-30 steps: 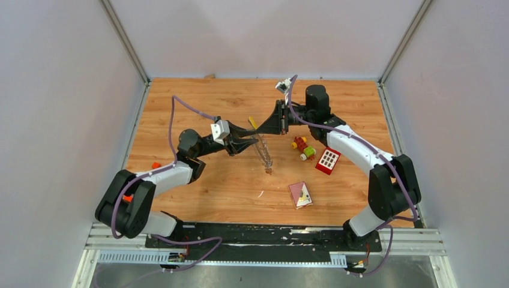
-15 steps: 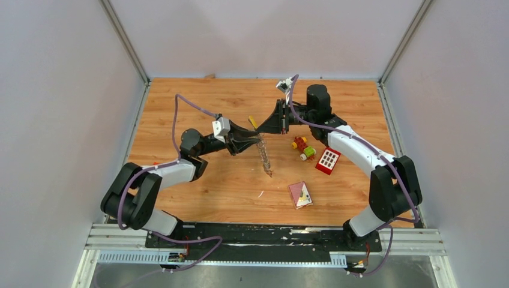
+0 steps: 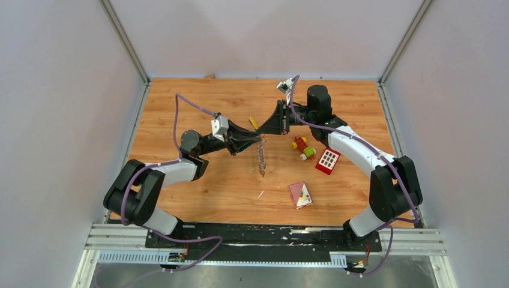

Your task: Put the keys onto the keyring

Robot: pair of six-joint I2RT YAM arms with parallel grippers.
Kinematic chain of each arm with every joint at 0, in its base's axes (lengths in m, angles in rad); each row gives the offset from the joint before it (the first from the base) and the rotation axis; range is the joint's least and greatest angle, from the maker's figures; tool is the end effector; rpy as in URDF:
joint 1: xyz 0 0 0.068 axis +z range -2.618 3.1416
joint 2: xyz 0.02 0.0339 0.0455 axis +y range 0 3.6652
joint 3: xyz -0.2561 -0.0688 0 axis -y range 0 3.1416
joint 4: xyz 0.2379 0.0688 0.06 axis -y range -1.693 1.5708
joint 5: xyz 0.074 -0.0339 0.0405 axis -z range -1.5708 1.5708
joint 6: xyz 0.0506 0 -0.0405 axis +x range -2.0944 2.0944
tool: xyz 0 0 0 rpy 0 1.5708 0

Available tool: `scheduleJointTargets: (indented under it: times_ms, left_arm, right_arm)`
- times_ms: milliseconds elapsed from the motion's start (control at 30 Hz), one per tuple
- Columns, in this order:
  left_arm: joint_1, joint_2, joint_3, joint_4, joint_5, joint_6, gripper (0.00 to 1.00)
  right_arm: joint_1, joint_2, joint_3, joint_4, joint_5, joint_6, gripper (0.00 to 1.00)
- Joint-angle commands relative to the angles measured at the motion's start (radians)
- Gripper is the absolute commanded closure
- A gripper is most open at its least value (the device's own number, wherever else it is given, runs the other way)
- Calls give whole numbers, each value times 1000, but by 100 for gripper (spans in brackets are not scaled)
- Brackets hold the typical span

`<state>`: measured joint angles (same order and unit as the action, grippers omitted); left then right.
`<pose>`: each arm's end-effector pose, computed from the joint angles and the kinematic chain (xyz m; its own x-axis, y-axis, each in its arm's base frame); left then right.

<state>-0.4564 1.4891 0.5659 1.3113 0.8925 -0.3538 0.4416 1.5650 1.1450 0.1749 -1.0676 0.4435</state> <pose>0.2415 -0.1625 0.2552 -0.0013 -0.2415 -0.9704 0.9840 0.1726 -0.0443 0.3026 0.1921 0.3035 -0.6163 -0.0625 -0.7850 -0.7860 0.1102 0.6083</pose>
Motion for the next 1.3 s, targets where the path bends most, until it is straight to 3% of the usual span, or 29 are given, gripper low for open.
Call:
scheduleJointTargets:
  times_ms: [0, 233, 367, 800, 1033, 1267]
  left_arm:
    - [-4, 4, 27, 94, 34, -25, 66]
    - [-4, 10, 20, 110, 89, 6, 52]
    - [-2, 14, 17, 140, 94, -5, 50]
    - [7, 76, 29, 294, 96, -150, 62]
    - [10, 85, 35, 295, 70, -160, 70]
    - [11, 76, 36, 296, 69, -165, 70]
  right_arm:
    - [-5, -42, 7, 55, -14, 5, 100]
    - [-5, -44, 5, 53, -16, 4, 100]
    - [-4, -49, 3, 52, -14, 1, 100]
    - [-5, -47, 1, 52, -13, -1, 100]
    - [-4, -42, 1, 52, -13, -2, 100]
    - [-4, -42, 1, 52, -12, -4, 100]
